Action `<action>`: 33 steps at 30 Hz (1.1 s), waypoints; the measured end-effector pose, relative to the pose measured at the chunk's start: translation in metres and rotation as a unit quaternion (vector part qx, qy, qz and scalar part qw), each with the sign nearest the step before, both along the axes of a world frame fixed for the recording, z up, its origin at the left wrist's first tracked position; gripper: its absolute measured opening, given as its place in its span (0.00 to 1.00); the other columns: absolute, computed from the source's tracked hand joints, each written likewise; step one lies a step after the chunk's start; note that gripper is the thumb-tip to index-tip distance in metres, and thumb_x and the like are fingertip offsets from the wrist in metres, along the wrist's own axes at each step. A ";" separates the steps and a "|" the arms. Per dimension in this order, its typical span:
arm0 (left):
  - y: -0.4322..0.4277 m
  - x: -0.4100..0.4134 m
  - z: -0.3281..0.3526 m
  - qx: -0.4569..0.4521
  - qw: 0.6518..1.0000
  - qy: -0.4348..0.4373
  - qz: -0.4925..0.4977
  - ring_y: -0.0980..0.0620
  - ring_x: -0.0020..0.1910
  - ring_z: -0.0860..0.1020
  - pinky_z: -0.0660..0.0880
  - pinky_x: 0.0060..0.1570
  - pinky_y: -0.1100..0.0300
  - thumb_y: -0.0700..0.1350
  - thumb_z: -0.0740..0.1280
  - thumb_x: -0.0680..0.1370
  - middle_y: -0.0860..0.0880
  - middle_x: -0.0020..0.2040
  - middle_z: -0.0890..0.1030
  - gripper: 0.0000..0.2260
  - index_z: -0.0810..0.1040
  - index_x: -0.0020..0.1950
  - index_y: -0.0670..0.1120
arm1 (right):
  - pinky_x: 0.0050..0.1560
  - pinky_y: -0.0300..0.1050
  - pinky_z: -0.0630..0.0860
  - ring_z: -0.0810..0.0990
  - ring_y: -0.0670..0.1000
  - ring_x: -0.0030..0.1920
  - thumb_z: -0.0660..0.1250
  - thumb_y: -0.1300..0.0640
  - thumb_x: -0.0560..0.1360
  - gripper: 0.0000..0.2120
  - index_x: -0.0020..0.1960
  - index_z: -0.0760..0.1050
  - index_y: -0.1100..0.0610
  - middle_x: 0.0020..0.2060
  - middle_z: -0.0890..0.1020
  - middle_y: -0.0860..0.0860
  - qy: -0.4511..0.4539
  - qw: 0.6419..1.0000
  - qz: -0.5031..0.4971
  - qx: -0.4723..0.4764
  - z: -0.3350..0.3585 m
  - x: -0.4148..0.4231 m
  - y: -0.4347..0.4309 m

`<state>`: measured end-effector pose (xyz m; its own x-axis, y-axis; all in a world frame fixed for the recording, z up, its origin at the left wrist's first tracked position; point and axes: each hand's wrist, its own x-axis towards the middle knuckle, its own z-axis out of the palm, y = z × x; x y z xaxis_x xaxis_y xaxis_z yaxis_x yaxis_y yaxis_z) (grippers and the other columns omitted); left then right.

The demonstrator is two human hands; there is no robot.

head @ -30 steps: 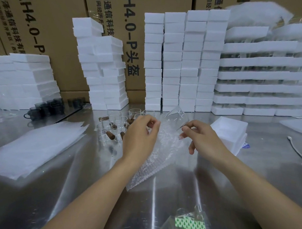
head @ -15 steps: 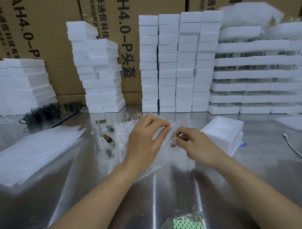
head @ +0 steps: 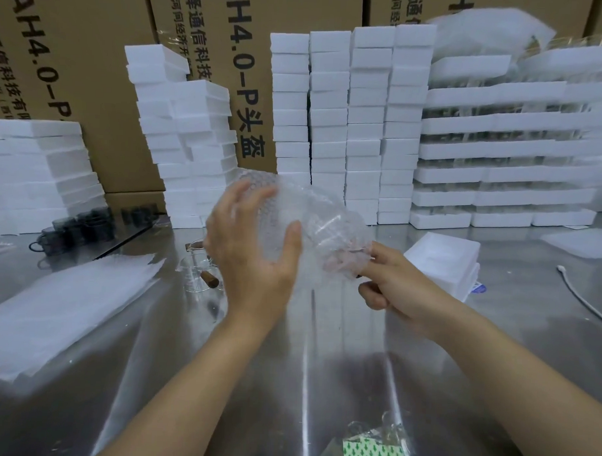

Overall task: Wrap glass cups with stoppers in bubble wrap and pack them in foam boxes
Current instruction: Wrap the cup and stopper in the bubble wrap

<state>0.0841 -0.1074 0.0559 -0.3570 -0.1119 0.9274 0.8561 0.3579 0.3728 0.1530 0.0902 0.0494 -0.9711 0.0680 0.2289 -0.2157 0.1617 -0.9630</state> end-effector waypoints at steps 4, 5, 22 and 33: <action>-0.018 -0.014 0.006 0.060 0.948 -0.255 -0.180 0.53 0.79 0.66 0.64 0.76 0.49 0.55 0.78 0.78 0.56 0.81 0.66 0.34 0.64 0.78 0.67 | 0.33 0.43 0.54 0.58 0.51 0.27 0.70 0.49 0.81 0.10 0.59 0.80 0.54 0.55 0.79 0.65 -0.008 0.999 -0.009 -0.041 0.002 0.000 0.004; -0.020 -0.016 0.007 0.080 0.912 -0.319 -0.246 0.54 0.78 0.69 0.68 0.74 0.52 0.55 0.79 0.75 0.54 0.82 0.67 0.38 0.63 0.79 0.68 | 0.33 0.42 0.55 0.58 0.51 0.27 0.70 0.50 0.82 0.08 0.57 0.81 0.53 0.48 0.78 0.60 -0.007 0.999 -0.009 -0.041 0.001 0.000 0.004; -0.003 -0.018 -0.014 -0.095 0.885 -0.338 -0.306 0.58 0.62 0.83 0.74 0.73 0.51 0.53 0.85 0.69 0.62 0.60 0.85 0.37 0.75 0.75 0.61 | 0.63 0.48 0.77 0.82 0.56 0.60 0.71 0.62 0.79 0.10 0.60 0.83 0.61 0.58 0.84 0.56 0.001 0.875 -0.101 0.473 -0.017 -0.004 0.006; -0.017 -0.025 0.001 -0.020 0.847 -0.383 -0.369 0.48 0.72 0.80 0.71 0.76 0.38 0.54 0.79 0.73 0.51 0.71 0.82 0.31 0.75 0.76 0.59 | 0.30 0.37 0.73 0.79 0.49 0.36 0.79 0.55 0.68 0.06 0.43 0.85 0.51 0.36 0.86 0.50 0.013 0.993 -0.047 0.108 -0.001 0.002 0.008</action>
<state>0.0595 -0.1242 0.0565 -0.8149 0.4289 0.3899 0.3645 -0.1439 0.9200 0.1555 0.0979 0.0485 -0.9565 0.1050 0.2721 -0.2134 0.3838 -0.8984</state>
